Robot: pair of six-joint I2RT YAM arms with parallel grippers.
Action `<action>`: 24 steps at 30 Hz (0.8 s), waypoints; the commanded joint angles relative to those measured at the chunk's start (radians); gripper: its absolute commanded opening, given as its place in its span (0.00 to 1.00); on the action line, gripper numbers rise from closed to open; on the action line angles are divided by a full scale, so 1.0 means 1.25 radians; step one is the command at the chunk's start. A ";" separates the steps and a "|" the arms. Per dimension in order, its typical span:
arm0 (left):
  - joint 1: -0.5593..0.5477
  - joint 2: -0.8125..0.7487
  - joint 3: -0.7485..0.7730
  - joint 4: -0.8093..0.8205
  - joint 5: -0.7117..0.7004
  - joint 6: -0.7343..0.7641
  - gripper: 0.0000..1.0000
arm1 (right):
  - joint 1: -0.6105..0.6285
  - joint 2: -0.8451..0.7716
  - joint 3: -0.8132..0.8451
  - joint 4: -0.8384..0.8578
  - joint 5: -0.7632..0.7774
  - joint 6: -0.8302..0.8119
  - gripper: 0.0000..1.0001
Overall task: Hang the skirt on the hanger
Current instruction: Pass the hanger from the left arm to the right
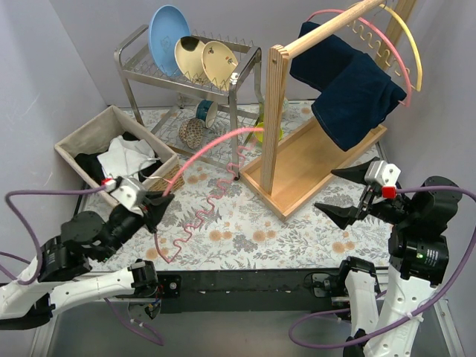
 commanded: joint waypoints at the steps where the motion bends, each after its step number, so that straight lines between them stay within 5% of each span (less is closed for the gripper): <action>1: -0.002 0.034 0.080 0.009 -0.170 -0.128 0.00 | -0.002 0.004 -0.018 -0.006 -0.095 -0.003 0.95; 8: -0.001 0.166 0.138 0.004 -0.315 -0.221 0.00 | 0.000 0.078 -0.024 0.042 -0.166 0.031 0.95; 14: -0.002 0.149 0.128 0.098 -0.363 -0.213 0.00 | 0.135 0.140 -0.069 0.278 -0.142 0.236 0.95; 18: -0.001 0.153 0.135 0.140 -0.402 -0.222 0.00 | 0.300 0.210 -0.063 0.301 -0.095 0.243 0.95; 20: -0.001 0.165 0.141 0.148 -0.436 -0.238 0.00 | 0.385 0.273 0.018 0.155 -0.020 0.103 0.95; 24: -0.001 0.202 0.161 0.130 -0.501 -0.338 0.00 | 0.812 0.355 0.111 0.065 0.354 -0.006 0.95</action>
